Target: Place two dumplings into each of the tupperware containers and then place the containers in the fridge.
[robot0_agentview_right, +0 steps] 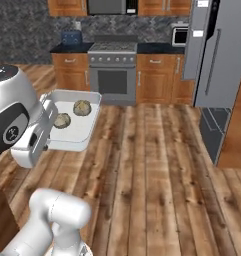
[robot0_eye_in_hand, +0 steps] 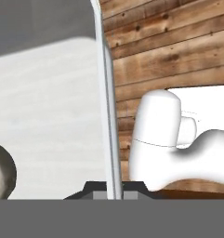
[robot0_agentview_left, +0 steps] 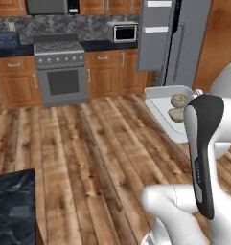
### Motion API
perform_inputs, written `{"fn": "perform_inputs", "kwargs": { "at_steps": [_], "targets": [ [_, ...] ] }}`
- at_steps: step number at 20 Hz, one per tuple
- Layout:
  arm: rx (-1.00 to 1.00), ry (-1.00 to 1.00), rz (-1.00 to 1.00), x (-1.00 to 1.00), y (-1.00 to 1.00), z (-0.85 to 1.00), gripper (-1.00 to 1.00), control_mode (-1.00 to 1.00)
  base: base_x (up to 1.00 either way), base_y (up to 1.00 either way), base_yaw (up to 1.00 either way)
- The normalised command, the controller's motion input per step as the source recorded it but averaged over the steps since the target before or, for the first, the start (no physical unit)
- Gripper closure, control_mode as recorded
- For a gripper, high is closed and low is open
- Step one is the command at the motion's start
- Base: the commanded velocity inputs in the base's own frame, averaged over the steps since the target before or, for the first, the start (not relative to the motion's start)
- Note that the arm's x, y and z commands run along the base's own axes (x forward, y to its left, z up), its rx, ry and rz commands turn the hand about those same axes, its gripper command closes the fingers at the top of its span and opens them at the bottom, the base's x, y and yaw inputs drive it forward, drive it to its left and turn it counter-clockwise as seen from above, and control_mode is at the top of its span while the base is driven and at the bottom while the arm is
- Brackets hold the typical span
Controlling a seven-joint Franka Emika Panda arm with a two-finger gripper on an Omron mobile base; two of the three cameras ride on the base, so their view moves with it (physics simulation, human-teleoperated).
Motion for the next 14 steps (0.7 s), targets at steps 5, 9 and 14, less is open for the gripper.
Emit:
{"fn": "perform_inputs", "kwargs": {
  "at_steps": [5,9,14],
  "targets": [
    [0.0,0.0,0.0,0.0,0.0,0.0,1.0,1.0,1.0,0.51,0.0],
    [0.0,0.0,0.0,0.0,0.0,0.0,1.0,1.0,1.0,0.62,0.0],
    [0.0,0.0,0.0,0.0,0.0,0.0,1.0,1.0,1.0,0.65,0.0]
  ]
}}
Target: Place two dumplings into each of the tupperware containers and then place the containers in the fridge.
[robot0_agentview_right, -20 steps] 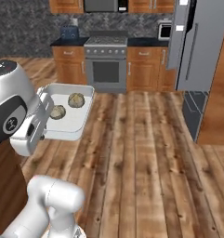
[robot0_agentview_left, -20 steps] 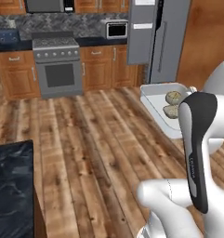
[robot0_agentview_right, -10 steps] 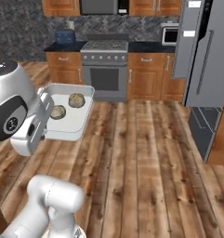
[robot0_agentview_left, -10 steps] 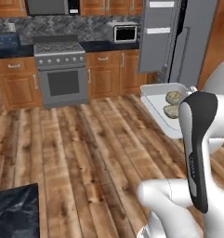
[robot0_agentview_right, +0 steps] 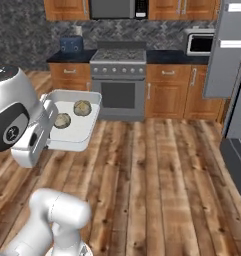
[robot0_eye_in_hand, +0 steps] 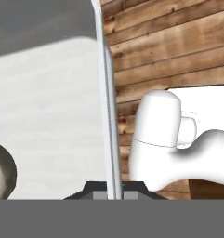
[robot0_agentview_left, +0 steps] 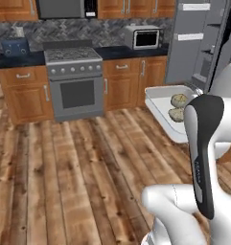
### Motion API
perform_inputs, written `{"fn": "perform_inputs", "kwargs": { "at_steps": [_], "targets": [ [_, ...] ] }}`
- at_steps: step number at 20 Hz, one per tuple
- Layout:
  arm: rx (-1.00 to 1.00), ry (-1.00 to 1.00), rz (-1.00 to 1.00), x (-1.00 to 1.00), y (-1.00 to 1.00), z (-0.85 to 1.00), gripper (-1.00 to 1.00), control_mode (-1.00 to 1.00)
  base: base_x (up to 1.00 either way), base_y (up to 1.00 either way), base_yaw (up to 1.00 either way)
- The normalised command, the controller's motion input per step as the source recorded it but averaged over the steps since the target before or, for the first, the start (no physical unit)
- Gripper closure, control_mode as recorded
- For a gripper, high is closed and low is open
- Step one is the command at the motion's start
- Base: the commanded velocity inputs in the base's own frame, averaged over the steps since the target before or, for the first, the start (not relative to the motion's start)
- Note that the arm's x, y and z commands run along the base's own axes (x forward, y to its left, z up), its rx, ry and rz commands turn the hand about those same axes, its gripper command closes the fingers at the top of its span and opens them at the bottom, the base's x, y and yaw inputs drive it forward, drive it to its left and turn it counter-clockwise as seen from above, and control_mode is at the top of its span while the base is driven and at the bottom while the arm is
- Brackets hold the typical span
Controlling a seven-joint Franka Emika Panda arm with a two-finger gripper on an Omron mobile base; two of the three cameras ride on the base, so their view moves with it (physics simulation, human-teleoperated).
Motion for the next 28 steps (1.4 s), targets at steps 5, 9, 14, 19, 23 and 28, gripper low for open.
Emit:
{"fn": "perform_inputs", "kwargs": {
  "at_steps": [5,9,14,19,23,28],
  "targets": [
    [0.0,0.0,0.0,0.0,0.0,0.0,1.0,1.0,1.0,0.69,-0.01],
    [0.0,0.0,0.0,0.0,0.0,0.0,1.0,1.0,1.0,0.77,-0.08],
    [0.0,0.0,0.0,0.0,0.0,0.0,1.0,1.0,1.0,0.85,-0.25],
    [0.0,0.0,0.0,0.0,0.0,0.0,1.0,1.0,1.0,0.93,-0.54],
    [0.0,0.0,0.0,0.0,0.0,0.0,1.0,1.0,0.9,-0.21,-0.21],
    [0.0,0.0,0.0,0.0,0.0,0.0,1.0,1.0,0.08,-0.94,0.04]
  ]
}}
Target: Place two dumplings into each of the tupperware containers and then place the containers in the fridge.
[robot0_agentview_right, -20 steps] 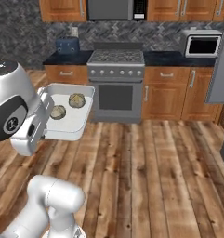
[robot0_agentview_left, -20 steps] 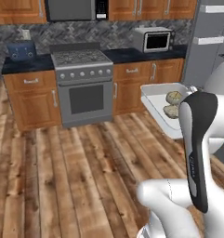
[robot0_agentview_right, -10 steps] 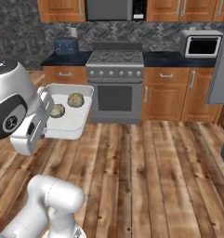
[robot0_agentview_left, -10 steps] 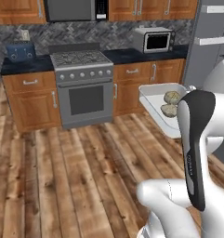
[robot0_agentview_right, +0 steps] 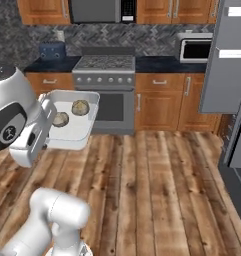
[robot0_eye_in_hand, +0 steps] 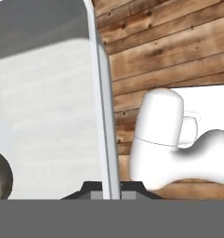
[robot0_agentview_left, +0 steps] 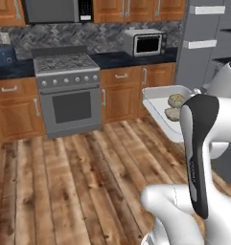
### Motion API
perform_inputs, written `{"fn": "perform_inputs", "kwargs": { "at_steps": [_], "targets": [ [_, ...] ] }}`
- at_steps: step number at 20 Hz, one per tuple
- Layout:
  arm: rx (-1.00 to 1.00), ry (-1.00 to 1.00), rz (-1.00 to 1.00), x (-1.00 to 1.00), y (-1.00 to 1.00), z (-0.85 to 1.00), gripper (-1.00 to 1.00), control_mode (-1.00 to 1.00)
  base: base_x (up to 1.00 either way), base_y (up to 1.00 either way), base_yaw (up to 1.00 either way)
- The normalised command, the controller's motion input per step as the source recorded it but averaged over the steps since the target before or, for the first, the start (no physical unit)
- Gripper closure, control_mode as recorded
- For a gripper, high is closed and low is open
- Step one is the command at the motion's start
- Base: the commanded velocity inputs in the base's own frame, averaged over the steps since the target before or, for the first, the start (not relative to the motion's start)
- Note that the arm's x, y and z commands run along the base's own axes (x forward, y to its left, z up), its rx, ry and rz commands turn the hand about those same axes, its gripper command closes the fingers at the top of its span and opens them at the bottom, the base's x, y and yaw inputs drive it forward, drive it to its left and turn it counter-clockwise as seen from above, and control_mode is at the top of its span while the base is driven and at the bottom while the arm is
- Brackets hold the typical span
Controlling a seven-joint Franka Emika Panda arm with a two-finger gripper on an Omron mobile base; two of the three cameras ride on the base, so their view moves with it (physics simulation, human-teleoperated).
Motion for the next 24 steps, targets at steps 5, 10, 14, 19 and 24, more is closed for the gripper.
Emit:
{"fn": "perform_inputs", "kwargs": {
  "at_steps": [5,10,14,19,24],
  "targets": [
    [0.0,0.0,0.0,0.0,0.0,0.0,1.0,1.0,0.45,-0.32,-0.2],
    [0.0,0.0,0.0,0.0,0.0,0.0,1.0,1.0,0.79,0.61,-0.53],
    [0.0,0.0,0.0,0.0,0.0,0.0,1.0,1.0,0.82,1.0,-0.58],
    [0.0,0.0,0.0,0.0,0.0,0.0,1.0,1.0,0.31,1.0,-0.61],
    [0.0,0.0,0.0,0.0,0.0,0.0,1.0,1.0,0.28,0.82,-0.73]
  ]
}}
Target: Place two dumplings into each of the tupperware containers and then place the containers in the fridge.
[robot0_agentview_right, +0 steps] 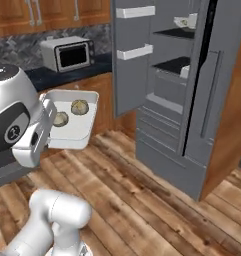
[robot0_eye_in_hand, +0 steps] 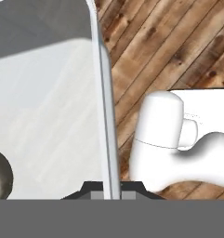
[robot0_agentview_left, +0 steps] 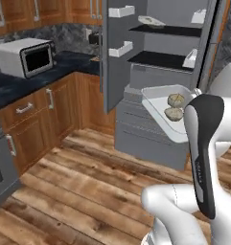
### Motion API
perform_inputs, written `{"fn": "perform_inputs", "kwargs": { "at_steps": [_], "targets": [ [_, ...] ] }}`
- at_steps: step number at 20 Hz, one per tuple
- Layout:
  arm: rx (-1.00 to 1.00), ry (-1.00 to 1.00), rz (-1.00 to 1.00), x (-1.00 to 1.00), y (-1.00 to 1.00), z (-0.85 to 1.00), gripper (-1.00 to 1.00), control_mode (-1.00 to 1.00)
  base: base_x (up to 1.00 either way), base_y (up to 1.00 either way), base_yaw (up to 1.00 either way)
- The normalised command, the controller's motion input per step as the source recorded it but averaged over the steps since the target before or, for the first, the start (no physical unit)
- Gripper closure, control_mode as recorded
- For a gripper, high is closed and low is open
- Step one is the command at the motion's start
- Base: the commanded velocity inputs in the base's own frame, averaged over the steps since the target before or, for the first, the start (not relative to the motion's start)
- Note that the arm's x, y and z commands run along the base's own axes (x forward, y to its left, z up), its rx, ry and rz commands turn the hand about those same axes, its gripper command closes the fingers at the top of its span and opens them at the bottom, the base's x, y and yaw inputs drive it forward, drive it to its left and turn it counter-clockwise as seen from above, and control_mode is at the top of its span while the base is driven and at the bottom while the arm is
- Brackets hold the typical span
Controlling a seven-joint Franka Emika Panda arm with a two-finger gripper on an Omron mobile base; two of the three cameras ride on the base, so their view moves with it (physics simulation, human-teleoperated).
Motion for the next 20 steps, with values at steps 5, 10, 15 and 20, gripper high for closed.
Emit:
{"fn": "perform_inputs", "kwargs": {
  "at_steps": [5,10,15,20],
  "targets": [
    [0.0,0.0,0.0,0.0,0.0,0.0,1.0,1.0,0.34,0.59,-0.83],
    [0.0,0.0,0.0,0.0,0.0,0.0,1.0,1.0,0.28,0.77,-0.76],
    [0.0,0.0,0.0,0.0,0.0,0.0,1.0,1.0,0.18,0.99,-0.59],
    [0.0,0.0,0.0,0.0,0.0,0.0,1.0,1.0,0.28,0.87,-0.12]
  ]
}}
